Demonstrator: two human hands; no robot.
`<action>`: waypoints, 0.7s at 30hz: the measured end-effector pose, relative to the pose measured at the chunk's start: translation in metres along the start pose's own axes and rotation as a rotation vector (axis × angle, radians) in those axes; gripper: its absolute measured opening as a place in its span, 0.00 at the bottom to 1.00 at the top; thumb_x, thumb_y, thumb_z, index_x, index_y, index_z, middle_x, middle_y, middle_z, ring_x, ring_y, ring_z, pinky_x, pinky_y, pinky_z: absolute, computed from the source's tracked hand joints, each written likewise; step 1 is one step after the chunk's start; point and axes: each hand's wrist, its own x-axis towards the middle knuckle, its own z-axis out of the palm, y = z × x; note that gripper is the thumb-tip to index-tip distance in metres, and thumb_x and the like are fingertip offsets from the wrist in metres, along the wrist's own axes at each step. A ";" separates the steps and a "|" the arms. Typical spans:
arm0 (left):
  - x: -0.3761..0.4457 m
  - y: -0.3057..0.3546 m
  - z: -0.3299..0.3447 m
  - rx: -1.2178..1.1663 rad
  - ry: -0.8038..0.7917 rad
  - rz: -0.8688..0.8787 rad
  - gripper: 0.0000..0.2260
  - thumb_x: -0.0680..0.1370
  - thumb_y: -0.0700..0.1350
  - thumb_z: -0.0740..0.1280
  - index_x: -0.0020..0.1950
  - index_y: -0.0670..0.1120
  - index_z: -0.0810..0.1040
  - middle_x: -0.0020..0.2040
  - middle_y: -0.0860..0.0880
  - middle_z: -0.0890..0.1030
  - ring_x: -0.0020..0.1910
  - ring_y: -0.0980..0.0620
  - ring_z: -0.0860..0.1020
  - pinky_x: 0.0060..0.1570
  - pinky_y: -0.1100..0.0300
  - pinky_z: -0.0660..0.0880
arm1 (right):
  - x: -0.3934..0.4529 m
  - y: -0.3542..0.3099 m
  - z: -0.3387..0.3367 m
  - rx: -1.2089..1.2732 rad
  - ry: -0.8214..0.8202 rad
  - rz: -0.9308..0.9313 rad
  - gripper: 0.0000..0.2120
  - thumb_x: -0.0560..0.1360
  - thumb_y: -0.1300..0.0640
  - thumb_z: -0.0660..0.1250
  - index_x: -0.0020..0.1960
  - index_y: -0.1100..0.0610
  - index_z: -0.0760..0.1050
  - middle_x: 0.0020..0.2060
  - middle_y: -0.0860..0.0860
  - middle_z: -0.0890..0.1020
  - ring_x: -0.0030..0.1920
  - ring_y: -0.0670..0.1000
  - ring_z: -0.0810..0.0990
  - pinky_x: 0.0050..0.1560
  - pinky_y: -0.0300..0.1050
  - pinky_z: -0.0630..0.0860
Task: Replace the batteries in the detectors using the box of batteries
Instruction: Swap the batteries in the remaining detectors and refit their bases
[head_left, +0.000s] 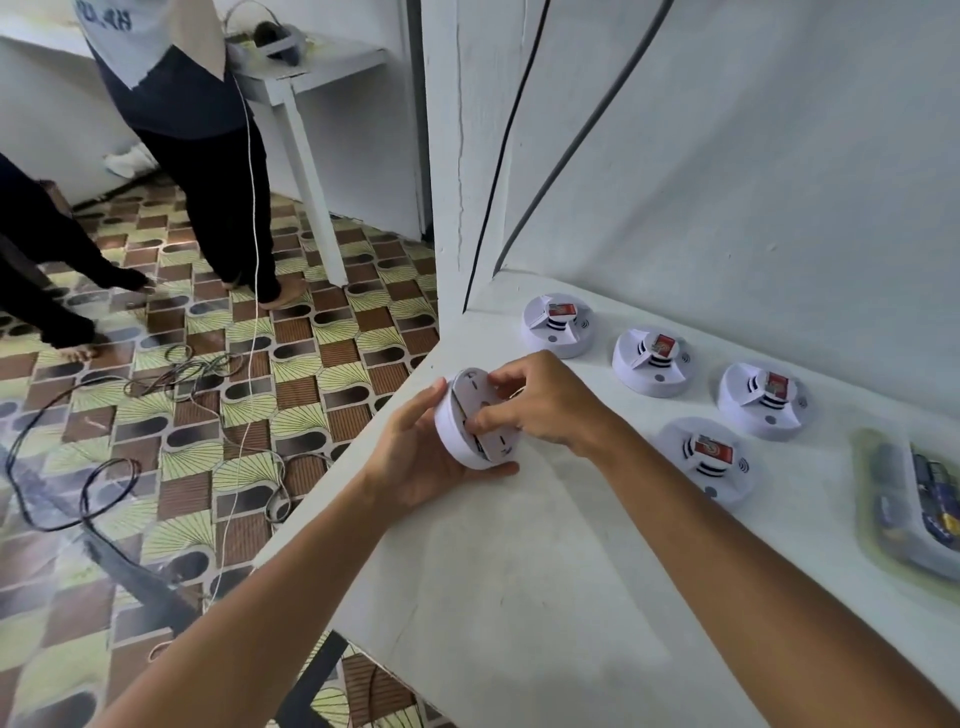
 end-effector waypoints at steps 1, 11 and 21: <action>0.001 0.000 -0.001 -0.002 -0.001 -0.001 0.30 0.64 0.56 0.77 0.62 0.43 0.80 0.60 0.38 0.79 0.56 0.38 0.79 0.55 0.33 0.74 | 0.000 -0.001 0.000 0.007 0.000 0.009 0.21 0.60 0.54 0.82 0.49 0.62 0.82 0.39 0.57 0.81 0.40 0.51 0.77 0.44 0.53 0.79; 0.003 0.000 -0.006 0.033 -0.047 0.012 0.30 0.66 0.57 0.77 0.62 0.43 0.80 0.62 0.36 0.78 0.58 0.34 0.77 0.58 0.34 0.72 | -0.007 -0.008 0.000 0.129 0.024 0.169 0.18 0.63 0.53 0.80 0.48 0.61 0.81 0.38 0.53 0.81 0.41 0.54 0.83 0.37 0.50 0.83; 0.003 0.004 0.013 0.394 0.003 -0.014 0.30 0.69 0.56 0.73 0.68 0.45 0.73 0.60 0.40 0.78 0.56 0.41 0.78 0.50 0.45 0.77 | -0.052 0.011 -0.010 0.520 -0.056 0.182 0.16 0.77 0.46 0.65 0.60 0.55 0.77 0.52 0.58 0.82 0.50 0.57 0.83 0.45 0.55 0.83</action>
